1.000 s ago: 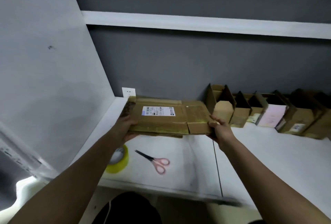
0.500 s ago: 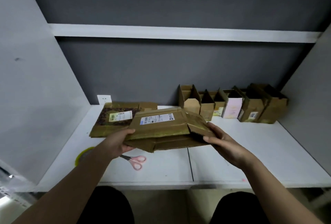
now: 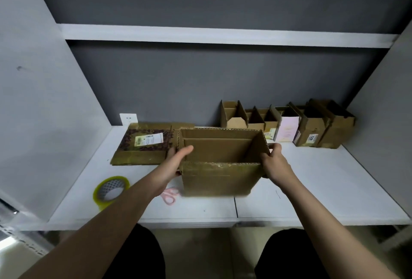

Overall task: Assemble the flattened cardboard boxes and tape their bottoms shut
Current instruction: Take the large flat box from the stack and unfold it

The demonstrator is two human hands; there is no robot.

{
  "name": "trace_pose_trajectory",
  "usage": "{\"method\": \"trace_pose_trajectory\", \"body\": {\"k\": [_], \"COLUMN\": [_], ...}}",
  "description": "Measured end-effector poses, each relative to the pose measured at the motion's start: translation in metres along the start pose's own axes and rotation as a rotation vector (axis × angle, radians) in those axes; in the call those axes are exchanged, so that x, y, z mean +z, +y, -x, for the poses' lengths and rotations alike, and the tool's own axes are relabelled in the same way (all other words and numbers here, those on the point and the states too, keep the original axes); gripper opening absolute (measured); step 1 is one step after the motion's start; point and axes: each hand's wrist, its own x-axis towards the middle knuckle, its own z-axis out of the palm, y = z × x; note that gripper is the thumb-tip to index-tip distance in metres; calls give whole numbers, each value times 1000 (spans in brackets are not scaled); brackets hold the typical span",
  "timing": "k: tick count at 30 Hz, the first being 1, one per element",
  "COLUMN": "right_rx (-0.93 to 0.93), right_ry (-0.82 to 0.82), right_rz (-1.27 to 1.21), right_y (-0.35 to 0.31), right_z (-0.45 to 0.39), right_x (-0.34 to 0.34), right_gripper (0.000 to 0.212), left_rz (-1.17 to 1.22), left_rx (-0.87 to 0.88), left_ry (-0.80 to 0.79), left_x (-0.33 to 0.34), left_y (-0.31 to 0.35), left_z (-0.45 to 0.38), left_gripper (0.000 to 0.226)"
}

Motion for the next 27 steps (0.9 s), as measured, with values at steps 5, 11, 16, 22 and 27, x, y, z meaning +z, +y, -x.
{"method": "trace_pose_trajectory", "body": {"k": [5,11,16,22,27], "right_rx": [109,-33,-259,-313,-299], "right_ry": [-155,-246,-203,-290,-268], "right_rz": [29,79,130,453,381], "right_y": [-1,1,2,-4,-3], "right_z": [-2,-9,-15,-35,-50], "right_x": [-1,-4,-7,-14,-10], "right_gripper": [37,74,49,40,20], "left_rz": [-189,-216,-114,-143,-163], "left_rx": [-91,-140,44,65,100], "left_ry": [-35,-1,175,126,47], "left_x": [9,10,14,6,-3], "left_y": [5,0,-4,-7,-9], "left_z": [-3,-11,-21,-25,-24], "left_gripper": [36,51,43,40,39]}}
